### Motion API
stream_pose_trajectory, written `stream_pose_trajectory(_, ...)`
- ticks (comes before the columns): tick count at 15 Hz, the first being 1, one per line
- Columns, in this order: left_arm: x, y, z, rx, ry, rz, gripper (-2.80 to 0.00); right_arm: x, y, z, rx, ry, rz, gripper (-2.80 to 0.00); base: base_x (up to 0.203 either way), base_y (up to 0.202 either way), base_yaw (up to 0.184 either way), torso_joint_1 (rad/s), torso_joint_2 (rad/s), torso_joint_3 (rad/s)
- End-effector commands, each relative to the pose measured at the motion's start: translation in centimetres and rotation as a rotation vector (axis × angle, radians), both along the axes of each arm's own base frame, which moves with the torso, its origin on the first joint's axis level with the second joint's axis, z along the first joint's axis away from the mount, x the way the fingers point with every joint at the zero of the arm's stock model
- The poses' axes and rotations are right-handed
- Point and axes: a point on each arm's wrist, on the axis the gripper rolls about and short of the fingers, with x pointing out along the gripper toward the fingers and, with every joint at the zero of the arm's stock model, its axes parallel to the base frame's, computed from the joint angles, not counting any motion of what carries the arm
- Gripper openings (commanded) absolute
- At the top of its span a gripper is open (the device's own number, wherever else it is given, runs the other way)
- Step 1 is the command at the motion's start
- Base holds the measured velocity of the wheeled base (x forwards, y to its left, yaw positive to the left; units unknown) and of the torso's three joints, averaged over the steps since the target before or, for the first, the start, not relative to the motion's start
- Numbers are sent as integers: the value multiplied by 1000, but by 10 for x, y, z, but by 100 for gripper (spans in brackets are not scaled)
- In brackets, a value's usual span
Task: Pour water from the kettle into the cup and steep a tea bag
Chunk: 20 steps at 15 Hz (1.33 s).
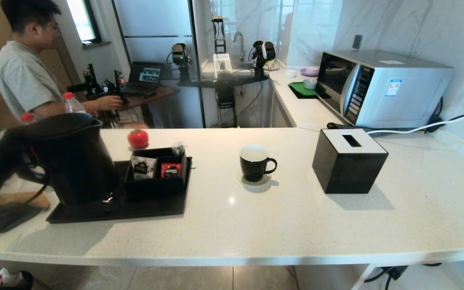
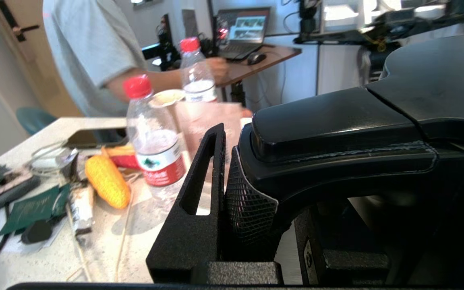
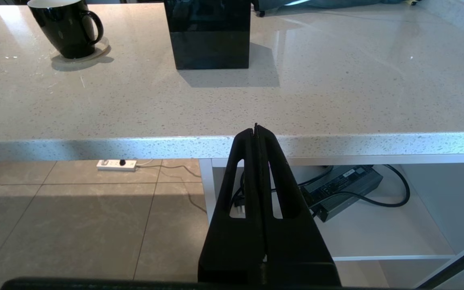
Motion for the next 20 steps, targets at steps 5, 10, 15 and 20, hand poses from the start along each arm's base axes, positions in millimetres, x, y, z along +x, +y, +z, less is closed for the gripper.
stream_pose_trajectory(5, -21, -41, 23, 39, -75, -104, -280, 0, 0, 0, 0, 1, 0, -280, 0, 0, 0, 0, 0, 0)
stream_pose_trajectory(10, -41, -67, 29, 36, -64, -188, -280, 0, 0, 0, 0, 1, 0, -280, 0, 0, 0, 0, 0, 0)
stream_pose_trajectory(15, -51, -91, 31, 4, -43, -253, -280, 0, 0, 0, 0, 1, 0, -280, 0, 0, 0, 0, 0, 0)
stream_pose_trajectory(20, -56, -122, 44, -34, 40, -282, -280, 0, 0, 0, 0, 1, 0, -280, 0, 0, 0, 0, 0, 0)
